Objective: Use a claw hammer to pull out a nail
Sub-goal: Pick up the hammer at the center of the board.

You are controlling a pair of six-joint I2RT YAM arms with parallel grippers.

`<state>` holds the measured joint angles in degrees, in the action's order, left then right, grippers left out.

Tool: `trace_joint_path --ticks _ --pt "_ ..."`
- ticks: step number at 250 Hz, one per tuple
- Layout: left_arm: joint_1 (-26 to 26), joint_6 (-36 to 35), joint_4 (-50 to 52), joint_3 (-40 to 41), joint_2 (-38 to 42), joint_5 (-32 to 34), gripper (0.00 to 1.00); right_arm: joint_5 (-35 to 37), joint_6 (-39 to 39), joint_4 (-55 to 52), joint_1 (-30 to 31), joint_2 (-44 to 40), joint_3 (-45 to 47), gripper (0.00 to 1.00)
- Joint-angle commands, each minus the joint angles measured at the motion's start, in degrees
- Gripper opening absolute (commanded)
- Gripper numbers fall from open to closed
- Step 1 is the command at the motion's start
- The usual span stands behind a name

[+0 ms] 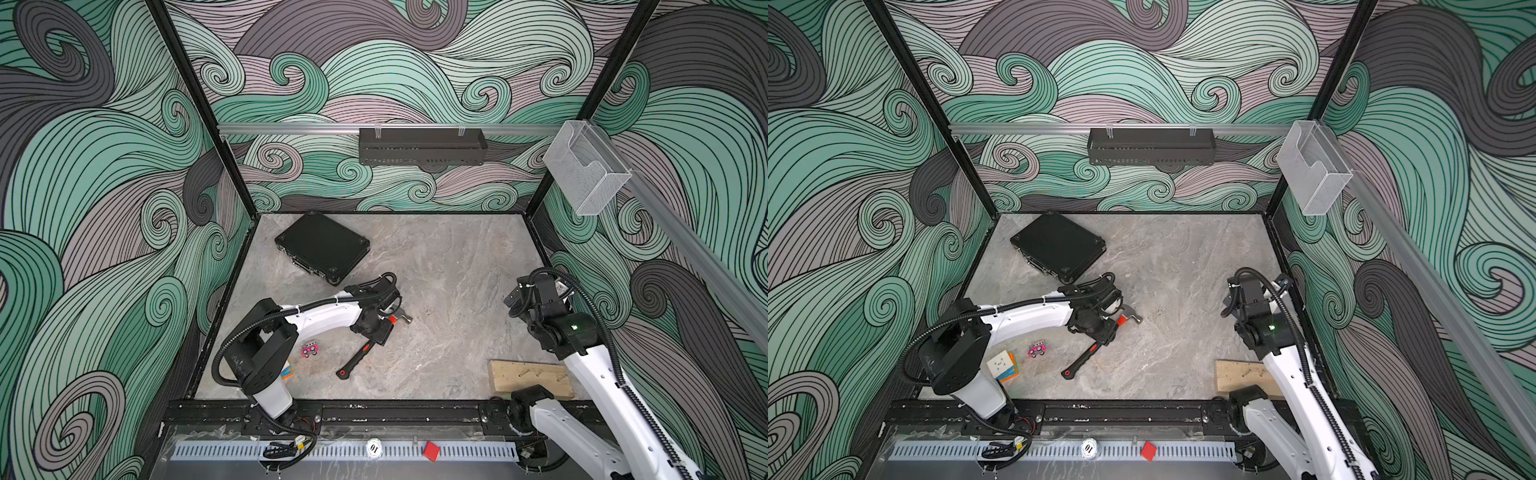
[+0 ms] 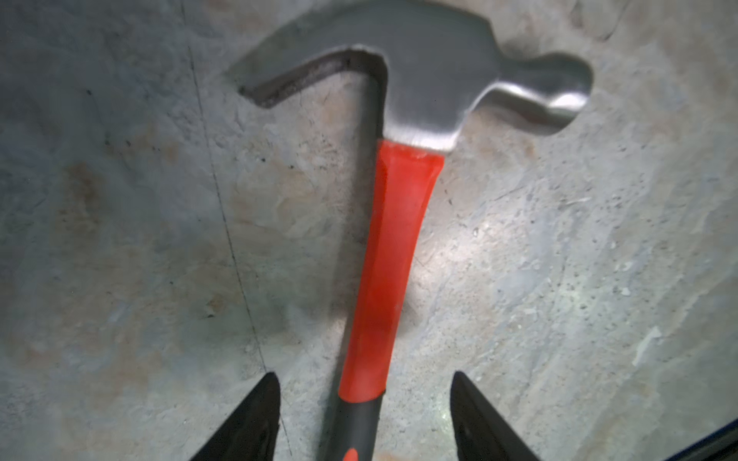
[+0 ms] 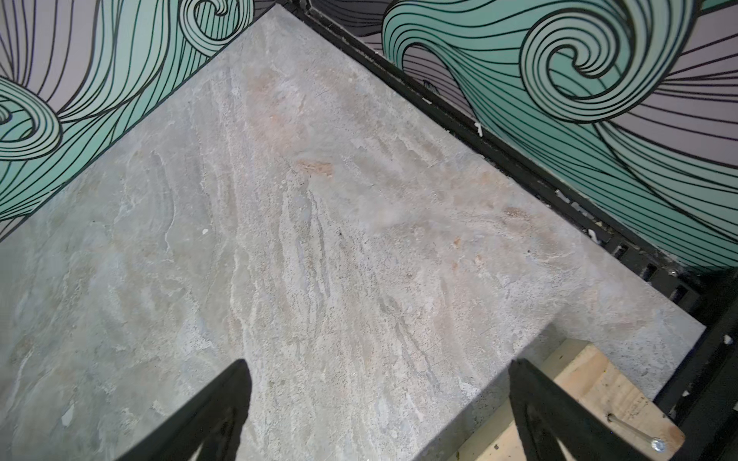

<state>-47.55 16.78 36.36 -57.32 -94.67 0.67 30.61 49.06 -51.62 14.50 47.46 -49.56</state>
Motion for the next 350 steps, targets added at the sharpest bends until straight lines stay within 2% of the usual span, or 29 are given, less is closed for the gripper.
trace_joint_path --ticks 1,46,81,131,210,245,259,306,350 --pt "-1.55 3.82 2.92 2.45 0.89 3.34 0.65 -5.35 -2.26 4.0 -0.24 0.86 0.57 1.0" --pt "-3.84 9.7 4.31 7.99 6.77 5.85 0.65 -11.5 -4.8 9.95 -0.31 4.62 -0.09 1.0" --pt "-5.73 13.18 5.29 10.27 7.32 7.77 0.64 -14.9 -5.5 13.49 -0.18 6.85 -0.1 1.0" --pt "-7.82 15.47 4.87 11.27 5.88 10.26 0.54 -17.81 -6.3 16.01 -0.15 8.71 -0.3 1.0" --pt "-7.91 13.71 2.78 10.73 3.85 10.88 0.28 -20.8 -6.81 18.08 -0.18 8.46 0.12 1.0" --pt "-7.9 12.72 4.44 8.1 2.74 11.1 0.11 -23.47 -6.94 20.85 -0.17 8.71 0.94 1.0" --pt "-7.85 12.24 5.15 6.72 3.12 11.63 0.0 -24.75 -7.14 22.18 -0.18 9.06 1.12 1.0" --pt "-7.26 10.73 6.89 2.76 4.56 12.21 0.0 -26.8 -8.09 23.78 -0.16 10.54 0.87 1.0" --pt "-6.13 9.71 6.33 0.56 5.17 11.34 0.0 -23.7 -7.31 21.08 -0.18 10.46 0.81 0.99"
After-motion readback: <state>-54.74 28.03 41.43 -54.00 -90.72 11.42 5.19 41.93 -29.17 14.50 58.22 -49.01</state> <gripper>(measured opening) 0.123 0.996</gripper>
